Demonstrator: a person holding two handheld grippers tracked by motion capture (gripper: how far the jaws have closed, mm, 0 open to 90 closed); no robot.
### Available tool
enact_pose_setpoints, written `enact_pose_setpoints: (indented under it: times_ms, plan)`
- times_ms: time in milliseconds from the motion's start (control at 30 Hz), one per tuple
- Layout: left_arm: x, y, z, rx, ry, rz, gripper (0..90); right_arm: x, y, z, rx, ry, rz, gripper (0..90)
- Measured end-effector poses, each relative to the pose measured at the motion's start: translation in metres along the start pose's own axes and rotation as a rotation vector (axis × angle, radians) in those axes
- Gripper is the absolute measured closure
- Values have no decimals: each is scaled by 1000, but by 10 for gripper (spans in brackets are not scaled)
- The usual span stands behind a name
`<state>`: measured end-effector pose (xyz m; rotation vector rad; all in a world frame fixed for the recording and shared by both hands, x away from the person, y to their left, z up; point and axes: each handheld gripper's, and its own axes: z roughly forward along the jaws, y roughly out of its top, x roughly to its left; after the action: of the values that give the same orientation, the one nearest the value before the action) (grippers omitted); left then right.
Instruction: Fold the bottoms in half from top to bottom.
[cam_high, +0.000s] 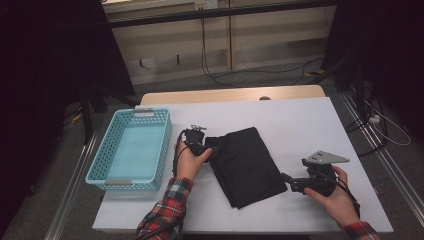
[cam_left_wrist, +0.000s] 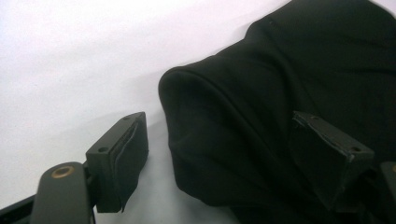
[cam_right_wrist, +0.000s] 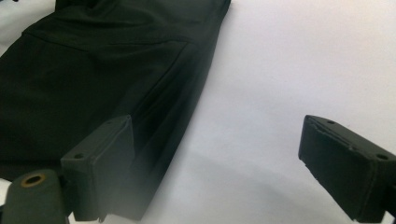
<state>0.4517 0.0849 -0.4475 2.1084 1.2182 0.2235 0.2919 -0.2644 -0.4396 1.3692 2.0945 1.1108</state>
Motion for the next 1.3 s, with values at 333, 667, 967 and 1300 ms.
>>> enact_pose_setpoints:
  times_ms: [333, 667, 967, 1300]
  plan:
    - [-2, 0, -1, 2, 17, 21, 334, 1, 0, 0, -1, 2, -8, 108]
    - [-4, 0, -2, 14, -1, 3, 465, 2, 0, 0, 4, 7, -15, 108]
    - [-7, 2, -2, 43, -28, -27, 669, 1, 0, 0, 3, 3, -14, 108]
    - [-9, 7, -1, 83, -56, -73, 767, 1, -1, 1, 6, 1, -13, 107]
